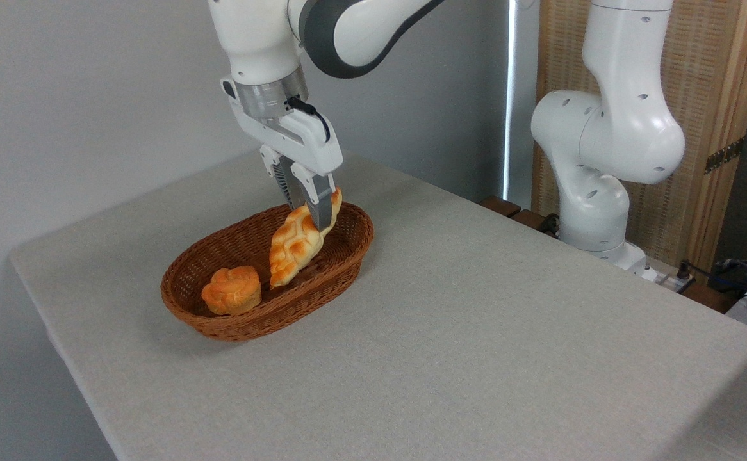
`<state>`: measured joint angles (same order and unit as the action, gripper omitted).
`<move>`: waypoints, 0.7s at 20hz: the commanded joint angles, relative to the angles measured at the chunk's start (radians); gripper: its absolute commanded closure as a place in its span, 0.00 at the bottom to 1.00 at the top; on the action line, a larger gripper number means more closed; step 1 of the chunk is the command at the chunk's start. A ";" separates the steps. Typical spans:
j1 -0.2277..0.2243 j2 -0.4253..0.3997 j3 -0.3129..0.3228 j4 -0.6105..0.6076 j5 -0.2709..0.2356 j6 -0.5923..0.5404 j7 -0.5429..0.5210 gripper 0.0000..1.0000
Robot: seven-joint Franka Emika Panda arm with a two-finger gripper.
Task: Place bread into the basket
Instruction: 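Lower the loaf into the basket beside the bun and release it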
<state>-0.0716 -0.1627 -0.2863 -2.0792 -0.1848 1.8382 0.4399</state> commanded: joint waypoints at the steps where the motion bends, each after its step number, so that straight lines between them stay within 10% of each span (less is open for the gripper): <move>1: 0.007 0.009 -0.005 -0.004 -0.004 0.048 0.002 0.26; 14: 0.013 0.009 -0.004 -0.004 -0.005 0.055 -0.003 0.18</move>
<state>-0.0671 -0.1460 -0.2863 -2.0803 -0.1848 1.8807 0.4399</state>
